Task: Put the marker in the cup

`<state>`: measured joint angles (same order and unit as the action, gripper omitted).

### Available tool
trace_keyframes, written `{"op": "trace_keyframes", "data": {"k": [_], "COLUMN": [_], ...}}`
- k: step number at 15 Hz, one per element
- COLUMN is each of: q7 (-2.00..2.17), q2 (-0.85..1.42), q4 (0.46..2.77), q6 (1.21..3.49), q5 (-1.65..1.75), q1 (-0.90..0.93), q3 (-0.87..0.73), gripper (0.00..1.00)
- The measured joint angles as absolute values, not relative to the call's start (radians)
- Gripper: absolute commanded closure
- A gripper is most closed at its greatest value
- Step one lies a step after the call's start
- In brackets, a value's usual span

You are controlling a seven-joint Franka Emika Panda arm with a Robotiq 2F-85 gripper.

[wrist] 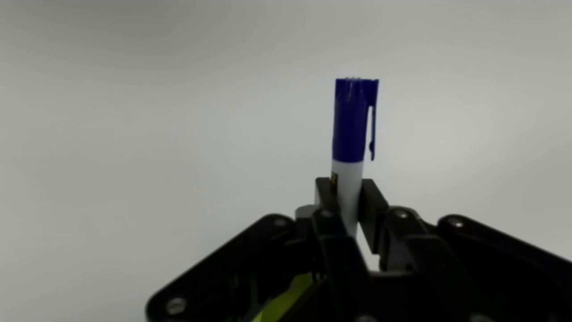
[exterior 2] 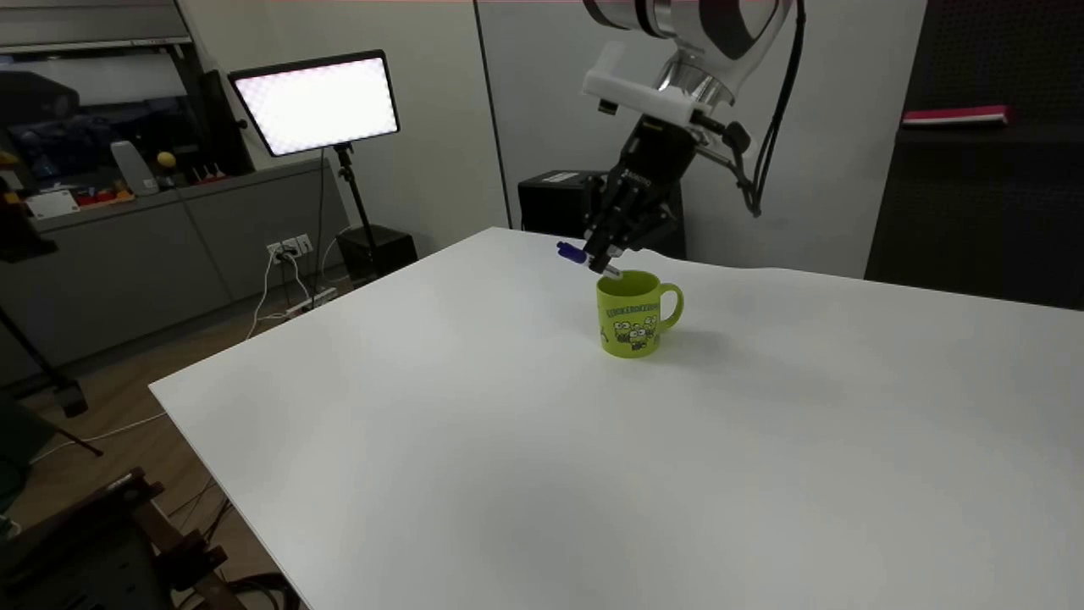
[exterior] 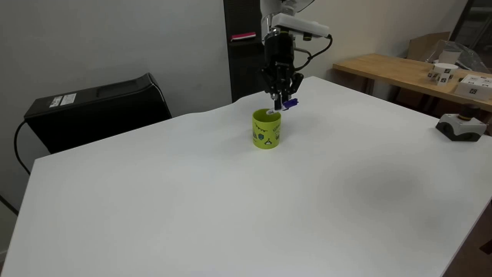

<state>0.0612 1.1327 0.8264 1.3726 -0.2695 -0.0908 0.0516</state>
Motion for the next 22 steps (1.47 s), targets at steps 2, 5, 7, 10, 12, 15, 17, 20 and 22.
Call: {"op": "trace_keyframes", "data": {"k": [2,5,7,10,12,15,17,20,22], "q7": [0.062,0.067,0.073,0.079,0.079,0.08,0.081,0.081,0.083], "q2": [1.154,1.186,1.209,1.239,1.256,1.276,1.284,1.293,1.305], "q4": [0.795,0.749,0.719,0.677,0.651,0.625,0.615,0.605,0.587], "q6": [1.367,1.35,1.339,1.327,1.317,1.303,1.299,1.297,1.28], "q5": [-0.27,-0.272,-0.273,-0.273,-0.273,-0.274,-0.276,-0.277,-0.277], "q1": [-0.083,-0.08,-0.083,-0.087,-0.091,-0.096,-0.101,-0.112,-0.122], "q3": [0.058,0.062,0.062,0.062,0.062,0.062,0.062,0.062,0.063], "gripper": [0.96,0.96,0.96,0.96,0.96,0.96,0.96,0.96,0.96]}}
